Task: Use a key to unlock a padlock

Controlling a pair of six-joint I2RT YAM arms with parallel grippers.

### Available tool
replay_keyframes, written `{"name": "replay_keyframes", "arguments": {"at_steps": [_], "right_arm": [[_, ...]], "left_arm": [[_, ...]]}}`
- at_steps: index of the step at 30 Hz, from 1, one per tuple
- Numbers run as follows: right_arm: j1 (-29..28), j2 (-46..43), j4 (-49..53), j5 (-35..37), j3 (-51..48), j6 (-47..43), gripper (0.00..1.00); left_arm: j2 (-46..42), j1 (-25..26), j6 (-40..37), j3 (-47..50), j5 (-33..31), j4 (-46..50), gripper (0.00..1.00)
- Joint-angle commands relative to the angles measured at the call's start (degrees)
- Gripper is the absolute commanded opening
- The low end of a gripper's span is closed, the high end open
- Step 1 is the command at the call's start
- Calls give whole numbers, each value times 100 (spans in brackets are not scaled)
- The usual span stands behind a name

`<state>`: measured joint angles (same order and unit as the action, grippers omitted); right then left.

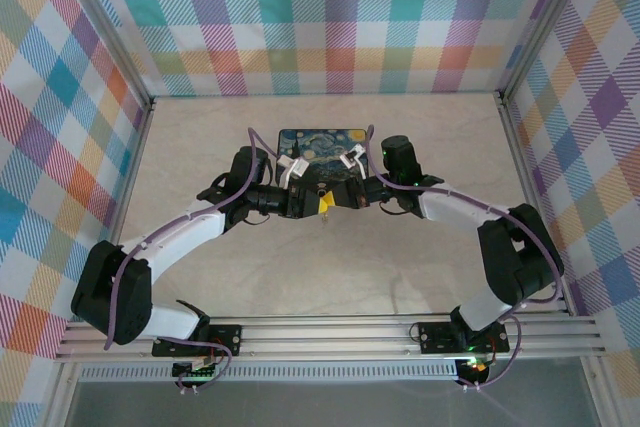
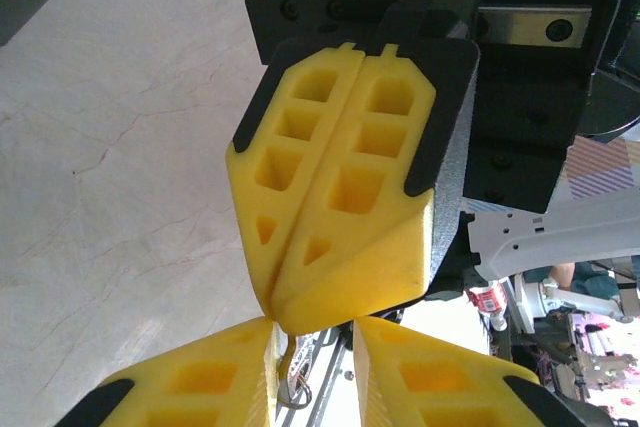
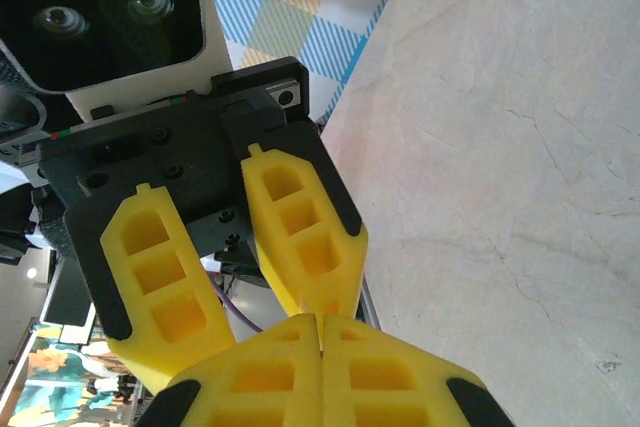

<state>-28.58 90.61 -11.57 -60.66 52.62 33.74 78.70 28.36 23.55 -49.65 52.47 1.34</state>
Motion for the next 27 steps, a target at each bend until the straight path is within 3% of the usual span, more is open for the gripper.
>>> {"name": "replay_keyframes", "arguments": {"at_steps": [1,19,27], "right_arm": [[-44,69,-240,-134,183,43,0],[-138,199,-348,-68,375,114,0],[-183,157,-276,111,368,86,0]], "left_arm": [[14,12,-26,16,200,-134,23],[18,12,-171,30,181,120,12],[47,12,-71,36,12,67,0]]}}
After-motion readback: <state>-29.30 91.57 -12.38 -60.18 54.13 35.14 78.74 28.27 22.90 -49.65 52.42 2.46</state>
